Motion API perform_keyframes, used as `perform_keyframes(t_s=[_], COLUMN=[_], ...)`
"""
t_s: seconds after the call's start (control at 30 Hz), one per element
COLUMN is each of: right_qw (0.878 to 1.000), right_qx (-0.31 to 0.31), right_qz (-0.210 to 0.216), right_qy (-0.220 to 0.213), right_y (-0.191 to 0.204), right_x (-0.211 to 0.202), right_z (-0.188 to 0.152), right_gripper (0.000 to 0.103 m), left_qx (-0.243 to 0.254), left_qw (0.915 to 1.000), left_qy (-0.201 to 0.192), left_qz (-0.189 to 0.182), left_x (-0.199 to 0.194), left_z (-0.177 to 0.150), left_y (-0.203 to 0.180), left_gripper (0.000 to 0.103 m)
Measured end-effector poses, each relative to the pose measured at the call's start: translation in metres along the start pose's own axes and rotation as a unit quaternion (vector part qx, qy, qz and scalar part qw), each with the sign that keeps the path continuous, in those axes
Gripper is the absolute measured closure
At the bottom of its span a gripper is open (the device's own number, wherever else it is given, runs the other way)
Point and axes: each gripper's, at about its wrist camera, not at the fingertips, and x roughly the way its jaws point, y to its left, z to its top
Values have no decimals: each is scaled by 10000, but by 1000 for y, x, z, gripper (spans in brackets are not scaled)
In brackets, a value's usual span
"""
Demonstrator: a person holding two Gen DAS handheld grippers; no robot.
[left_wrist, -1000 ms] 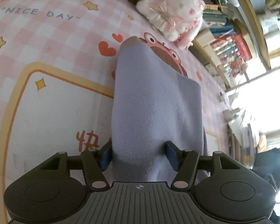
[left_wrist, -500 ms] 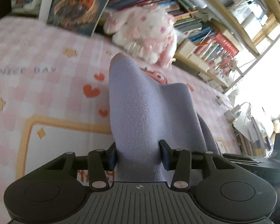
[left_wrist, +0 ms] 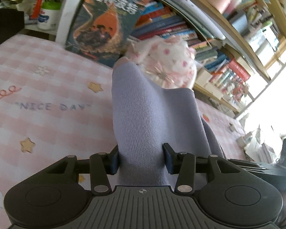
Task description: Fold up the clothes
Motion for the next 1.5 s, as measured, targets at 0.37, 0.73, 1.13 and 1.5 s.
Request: perform_keyframes(t_s=[0.37,0.73,1.13,1.5], right_qw=[9999,9996,9964,9919], right_qx=[-110,4,674,381], right_qz=[-110,-257,-516,-1067], right_qy=[49,-123,-72,-580], right_y=[23,9,-18,-4], right_x=[68,116,130,87], right_z=[43,83,70,55], right_gripper=[76,76,42,20], left_qx=[-104,-131,-254,513], left_qw=[9999,9997,9989,9887], left_qy=[-79,-187,-113,-689], left_qz=[83,72,379,1230], left_x=[29,74,87,38], left_z=[48,80,69,38], left_y=[53,73,84,50], left_gripper=[59,59,35,24])
